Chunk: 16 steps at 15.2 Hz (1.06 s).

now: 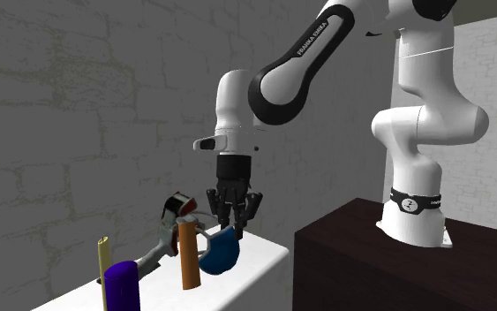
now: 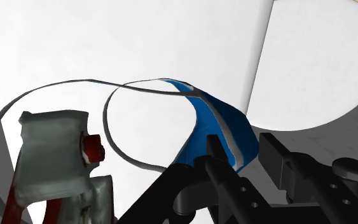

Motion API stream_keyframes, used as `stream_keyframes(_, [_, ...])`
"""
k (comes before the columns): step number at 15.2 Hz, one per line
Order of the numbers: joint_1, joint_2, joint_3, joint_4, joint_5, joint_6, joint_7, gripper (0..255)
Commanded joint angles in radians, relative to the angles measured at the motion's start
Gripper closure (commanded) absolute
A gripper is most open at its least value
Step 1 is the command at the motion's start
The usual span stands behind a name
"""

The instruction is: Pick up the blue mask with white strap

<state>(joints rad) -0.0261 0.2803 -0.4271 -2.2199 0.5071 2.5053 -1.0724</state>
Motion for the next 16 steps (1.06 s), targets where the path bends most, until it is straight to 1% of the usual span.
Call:
stream_keyframes(1, [0.005, -0.018, -0.009, 0.001, -0.019, -0.015, 0.016, 255])
stream_keyframes(14, [0.035, -0.152, -0.054, 0.029, -0.163, -0.145, 0.135, 255])
stream_keyframes(16, [0.035, -0.153, -0.055, 0.029, -0.164, -0.146, 0.136, 255])
